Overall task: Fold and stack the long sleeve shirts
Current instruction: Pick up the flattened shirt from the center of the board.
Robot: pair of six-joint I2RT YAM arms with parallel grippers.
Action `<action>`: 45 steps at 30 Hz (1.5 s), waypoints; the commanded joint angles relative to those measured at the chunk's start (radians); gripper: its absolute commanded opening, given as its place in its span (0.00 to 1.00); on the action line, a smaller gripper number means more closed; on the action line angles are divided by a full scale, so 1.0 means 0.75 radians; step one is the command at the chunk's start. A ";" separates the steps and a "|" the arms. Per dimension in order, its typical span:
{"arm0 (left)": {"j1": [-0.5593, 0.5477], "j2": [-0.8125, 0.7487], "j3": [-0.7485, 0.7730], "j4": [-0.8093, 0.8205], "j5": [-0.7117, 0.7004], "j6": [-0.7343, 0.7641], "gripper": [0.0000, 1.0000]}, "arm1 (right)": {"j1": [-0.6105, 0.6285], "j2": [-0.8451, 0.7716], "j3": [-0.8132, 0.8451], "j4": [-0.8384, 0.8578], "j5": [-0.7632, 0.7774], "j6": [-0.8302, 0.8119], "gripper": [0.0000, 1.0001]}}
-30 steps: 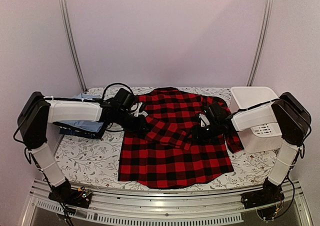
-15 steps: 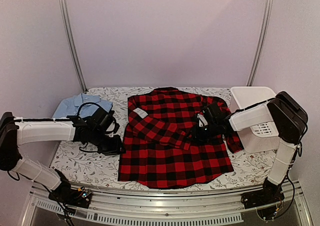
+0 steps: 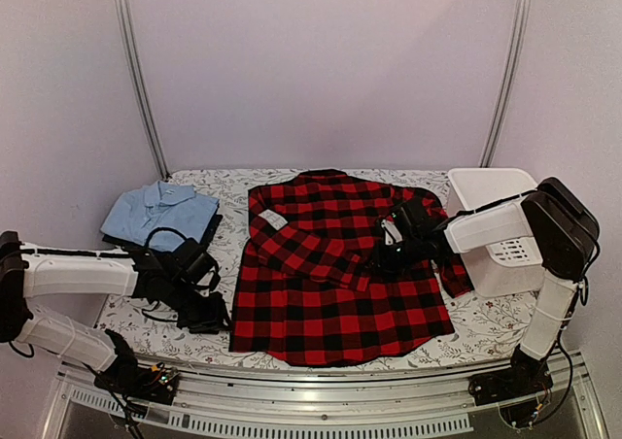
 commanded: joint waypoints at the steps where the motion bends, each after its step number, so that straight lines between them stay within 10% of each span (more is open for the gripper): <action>1: -0.029 0.008 -0.014 0.033 0.052 -0.041 0.37 | 0.013 -0.021 0.039 -0.009 0.010 -0.015 0.15; 14: -0.123 0.116 -0.032 0.087 0.125 -0.101 0.31 | 0.043 0.004 0.066 -0.036 0.048 -0.052 0.01; 19: -0.142 0.146 -0.040 0.087 0.182 -0.104 0.11 | 0.055 0.009 0.077 -0.033 0.053 -0.068 0.00; 30: -0.037 0.050 0.006 -0.277 0.030 -0.007 0.00 | 0.075 0.012 0.164 -0.045 0.032 -0.116 0.00; 45: 0.031 0.001 0.131 -0.348 0.064 0.158 0.00 | 0.076 0.074 0.893 -0.284 0.463 -0.535 0.00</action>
